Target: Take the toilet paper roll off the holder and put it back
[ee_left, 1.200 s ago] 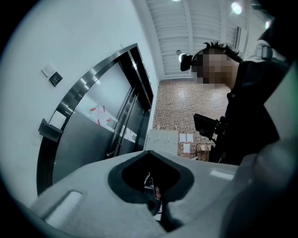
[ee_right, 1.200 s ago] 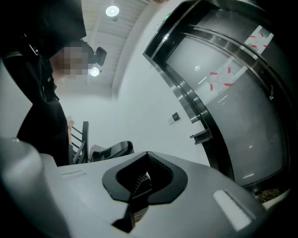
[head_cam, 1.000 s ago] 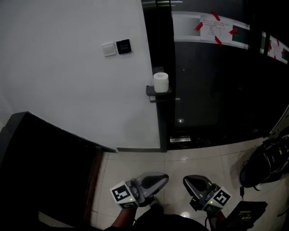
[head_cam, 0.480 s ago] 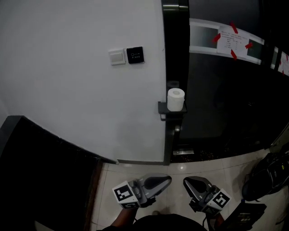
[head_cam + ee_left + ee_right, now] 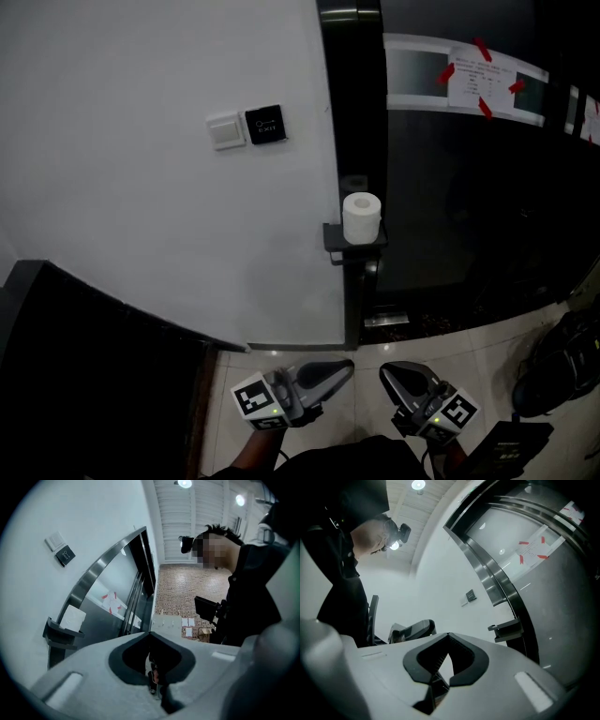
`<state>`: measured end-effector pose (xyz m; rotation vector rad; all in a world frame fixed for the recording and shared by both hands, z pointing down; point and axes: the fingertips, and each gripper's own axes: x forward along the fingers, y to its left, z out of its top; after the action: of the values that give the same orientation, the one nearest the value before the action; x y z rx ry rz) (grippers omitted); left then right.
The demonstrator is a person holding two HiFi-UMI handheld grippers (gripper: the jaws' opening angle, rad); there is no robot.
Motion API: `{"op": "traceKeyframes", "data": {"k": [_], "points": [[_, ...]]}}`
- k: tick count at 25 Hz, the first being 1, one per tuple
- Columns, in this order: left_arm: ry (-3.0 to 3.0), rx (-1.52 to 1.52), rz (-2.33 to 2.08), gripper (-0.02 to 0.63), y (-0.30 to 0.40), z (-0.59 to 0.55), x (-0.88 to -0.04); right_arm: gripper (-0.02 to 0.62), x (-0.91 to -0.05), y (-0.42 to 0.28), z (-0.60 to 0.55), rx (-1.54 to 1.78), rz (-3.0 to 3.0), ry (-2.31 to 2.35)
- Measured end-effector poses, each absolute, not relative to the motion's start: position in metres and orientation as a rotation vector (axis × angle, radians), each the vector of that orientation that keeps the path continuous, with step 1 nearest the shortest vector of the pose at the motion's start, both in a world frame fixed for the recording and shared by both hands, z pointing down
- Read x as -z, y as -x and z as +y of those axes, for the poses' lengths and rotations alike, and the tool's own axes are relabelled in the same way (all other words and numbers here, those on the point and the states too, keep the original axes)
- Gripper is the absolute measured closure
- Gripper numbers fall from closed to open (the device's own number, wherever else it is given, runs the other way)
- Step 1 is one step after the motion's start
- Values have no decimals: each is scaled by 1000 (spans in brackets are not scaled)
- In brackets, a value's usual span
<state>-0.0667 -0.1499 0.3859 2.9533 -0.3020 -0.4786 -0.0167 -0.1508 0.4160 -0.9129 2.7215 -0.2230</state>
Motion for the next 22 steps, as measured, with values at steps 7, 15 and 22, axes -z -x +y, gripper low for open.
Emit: {"op": "traceKeyframes", "data": {"k": [7,15,22], "points": [[-2957,441,-378,606,36,-182,-380,594,-409,-21,-183,257,2696,900],[-2986,419,-466,606,6,-204,-372,594,-410,-73,-223,321,2654,990],[-2979,378,-474,606,1,-216,-381,594,-421,-80,-236,377,2647,995]]}}
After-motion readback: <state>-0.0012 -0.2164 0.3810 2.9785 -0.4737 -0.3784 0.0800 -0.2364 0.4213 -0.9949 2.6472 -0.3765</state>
